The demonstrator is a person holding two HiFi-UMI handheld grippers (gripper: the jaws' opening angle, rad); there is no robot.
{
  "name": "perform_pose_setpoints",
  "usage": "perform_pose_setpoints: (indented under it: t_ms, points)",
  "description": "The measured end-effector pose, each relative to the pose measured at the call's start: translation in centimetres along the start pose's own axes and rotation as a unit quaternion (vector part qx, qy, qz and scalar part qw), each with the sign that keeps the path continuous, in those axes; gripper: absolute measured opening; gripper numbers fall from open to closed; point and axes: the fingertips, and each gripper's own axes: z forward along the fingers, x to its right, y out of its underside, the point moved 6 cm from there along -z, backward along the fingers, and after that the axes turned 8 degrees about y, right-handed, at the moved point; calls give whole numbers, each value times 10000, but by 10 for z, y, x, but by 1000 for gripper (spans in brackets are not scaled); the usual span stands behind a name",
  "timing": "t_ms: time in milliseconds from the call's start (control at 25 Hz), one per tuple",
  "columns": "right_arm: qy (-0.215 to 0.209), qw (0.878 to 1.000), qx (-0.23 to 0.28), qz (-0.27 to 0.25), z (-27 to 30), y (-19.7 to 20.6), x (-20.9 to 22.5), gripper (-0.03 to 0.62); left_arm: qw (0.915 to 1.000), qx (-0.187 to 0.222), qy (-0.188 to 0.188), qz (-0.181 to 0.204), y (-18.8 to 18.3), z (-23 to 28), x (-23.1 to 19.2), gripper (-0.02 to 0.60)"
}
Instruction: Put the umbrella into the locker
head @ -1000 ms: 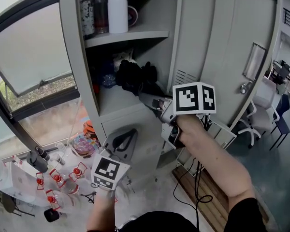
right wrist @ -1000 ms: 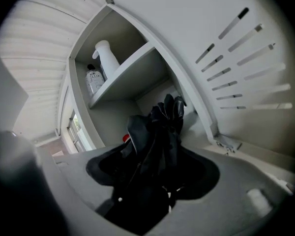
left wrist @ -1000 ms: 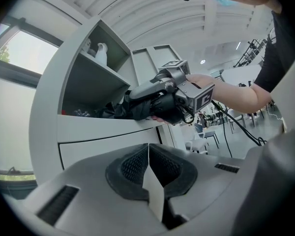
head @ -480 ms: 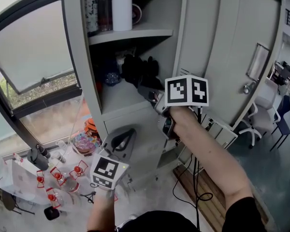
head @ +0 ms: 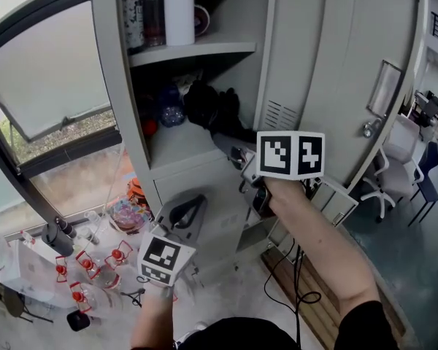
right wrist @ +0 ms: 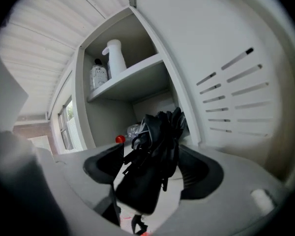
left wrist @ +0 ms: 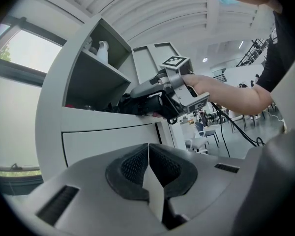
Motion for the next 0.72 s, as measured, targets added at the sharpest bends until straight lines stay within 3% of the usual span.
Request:
perform_pose_setpoints:
  t_ms: [440,720]
  points:
    - [-172,9974,529,-453,-57,18,-3,337,9999,-36,109,-31,0,12,15,14]
    - [-71,9867,1005,-1274,-74,34,-2,173,10000,-17,82,-34,-2,15,16,15]
